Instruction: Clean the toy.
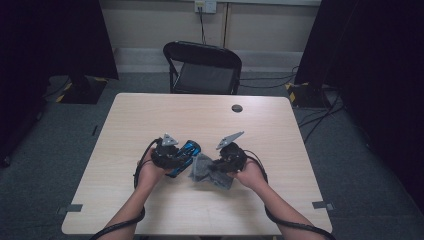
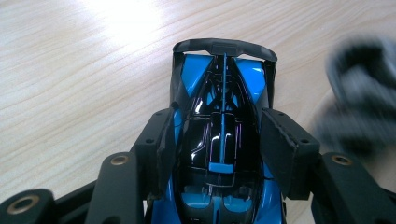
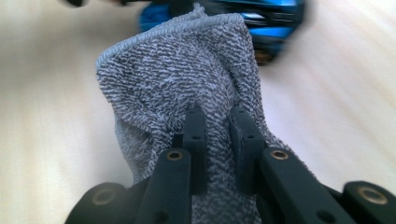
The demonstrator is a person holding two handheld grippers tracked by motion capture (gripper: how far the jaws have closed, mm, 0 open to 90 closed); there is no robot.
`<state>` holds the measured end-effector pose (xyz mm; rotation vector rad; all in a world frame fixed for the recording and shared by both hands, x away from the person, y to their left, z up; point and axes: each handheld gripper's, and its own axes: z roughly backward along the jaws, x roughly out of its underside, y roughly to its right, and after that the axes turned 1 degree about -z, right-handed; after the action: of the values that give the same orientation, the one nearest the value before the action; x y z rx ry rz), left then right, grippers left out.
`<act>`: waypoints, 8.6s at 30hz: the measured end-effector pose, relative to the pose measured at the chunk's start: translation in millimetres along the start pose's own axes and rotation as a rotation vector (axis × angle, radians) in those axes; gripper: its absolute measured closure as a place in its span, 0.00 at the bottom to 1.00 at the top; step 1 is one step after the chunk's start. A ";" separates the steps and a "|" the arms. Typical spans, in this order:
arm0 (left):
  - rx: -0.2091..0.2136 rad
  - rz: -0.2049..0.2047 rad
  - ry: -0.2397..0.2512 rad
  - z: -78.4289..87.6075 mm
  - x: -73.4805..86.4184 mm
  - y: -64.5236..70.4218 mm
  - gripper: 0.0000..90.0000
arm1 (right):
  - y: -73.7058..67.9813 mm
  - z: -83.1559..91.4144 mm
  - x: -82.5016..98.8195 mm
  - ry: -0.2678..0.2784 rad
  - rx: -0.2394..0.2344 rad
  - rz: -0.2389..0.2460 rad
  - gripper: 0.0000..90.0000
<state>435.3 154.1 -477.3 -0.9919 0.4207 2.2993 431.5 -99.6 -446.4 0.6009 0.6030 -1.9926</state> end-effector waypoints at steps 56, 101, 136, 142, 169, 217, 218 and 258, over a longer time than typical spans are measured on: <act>-0.005 0.006 0.014 0.6 2.4 0.6 0.51 | 8.7 -53.5 -25.4 -0.074 -0.021 0.035 0.88; 0.015 0.032 0.013 2.4 2.5 -2.8 0.51 | 36.3 6.7 3.6 0.004 0.015 -0.030 0.87; 0.337 -0.263 0.042 26.9 -17.5 57.9 0.41 | 20.5 21.4 17.2 0.134 -0.006 0.004 0.29; 0.421 -0.365 -0.032 7.2 -6.4 80.5 0.43 | 32.2 21.7 28.2 0.142 0.034 -0.057 0.25; 0.279 -0.057 -0.097 55.3 19.6 39.1 0.84 | 14.8 -28.4 -42.0 0.197 0.057 0.005 0.22; -0.200 0.213 -0.063 70.5 69.5 -52.2 0.71 | 2.6 -104.0 -65.4 0.092 0.074 0.161 0.03; -0.197 0.177 -0.064 68.8 68.9 -51.0 0.66 | 3.0 -103.9 -65.4 0.092 0.074 0.162 0.03; 0.148 0.070 -0.167 70.1 60.4 4.9 0.86 | 0.1 -104.3 -68.5 0.066 0.083 0.154 0.03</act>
<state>360.6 208.8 -474.6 -0.7173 0.5535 2.3528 479.3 9.8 -482.6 0.7438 0.5002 -1.8659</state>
